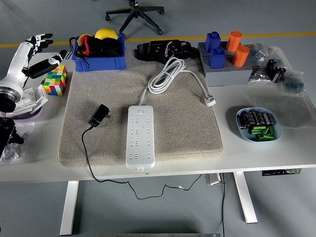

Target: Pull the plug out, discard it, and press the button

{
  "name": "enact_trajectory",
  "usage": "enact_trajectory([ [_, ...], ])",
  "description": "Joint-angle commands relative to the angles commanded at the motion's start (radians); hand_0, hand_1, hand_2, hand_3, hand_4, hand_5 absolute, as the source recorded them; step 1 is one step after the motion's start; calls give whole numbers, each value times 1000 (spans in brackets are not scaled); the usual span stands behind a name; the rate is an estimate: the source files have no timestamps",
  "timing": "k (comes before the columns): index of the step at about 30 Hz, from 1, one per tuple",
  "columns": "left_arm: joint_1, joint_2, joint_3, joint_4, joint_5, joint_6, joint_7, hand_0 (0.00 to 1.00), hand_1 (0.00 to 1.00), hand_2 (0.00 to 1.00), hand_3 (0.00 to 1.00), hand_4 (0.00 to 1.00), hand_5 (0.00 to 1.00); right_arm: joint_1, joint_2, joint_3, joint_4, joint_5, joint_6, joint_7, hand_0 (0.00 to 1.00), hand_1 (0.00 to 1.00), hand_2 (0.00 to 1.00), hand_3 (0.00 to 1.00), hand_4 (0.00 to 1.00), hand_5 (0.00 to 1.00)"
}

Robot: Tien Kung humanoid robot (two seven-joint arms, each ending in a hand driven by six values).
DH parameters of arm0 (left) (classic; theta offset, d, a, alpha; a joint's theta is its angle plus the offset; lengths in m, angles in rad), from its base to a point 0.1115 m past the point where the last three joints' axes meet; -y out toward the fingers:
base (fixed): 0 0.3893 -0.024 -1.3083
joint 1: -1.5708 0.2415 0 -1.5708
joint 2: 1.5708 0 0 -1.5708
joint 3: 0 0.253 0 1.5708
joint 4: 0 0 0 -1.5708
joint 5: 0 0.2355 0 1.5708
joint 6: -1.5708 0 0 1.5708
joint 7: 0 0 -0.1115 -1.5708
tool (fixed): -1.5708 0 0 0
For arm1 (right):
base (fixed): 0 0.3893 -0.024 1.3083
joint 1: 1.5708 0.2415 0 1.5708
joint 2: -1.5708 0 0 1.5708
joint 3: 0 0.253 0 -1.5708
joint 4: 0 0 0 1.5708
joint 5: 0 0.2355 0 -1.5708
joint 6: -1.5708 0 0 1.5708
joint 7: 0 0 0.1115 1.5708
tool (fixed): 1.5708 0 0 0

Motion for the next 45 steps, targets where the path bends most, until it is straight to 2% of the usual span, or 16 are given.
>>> enact_trajectory([
  [32, 3, -4, -5, -11, 8, -2, 5, 861, 852, 812, 831, 777, 416, 0, 7, -11, 0, 9, 1, -7, 829, 740, 714, 683, 864, 610],
  [33, 3, -4, -4, -11, 9, -2, 6, 861, 846, 803, 829, 777, 415, -1, 7, -13, 0, 10, 1, -7, 823, 731, 705, 666, 826, 585],
  [45, 6, -5, -4, -14, 11, -4, 9, 860, 840, 797, 828, 778, 415, -2, 8, -15, 0, 12, 4, -10, 819, 724, 701, 662, 814, 580],
])
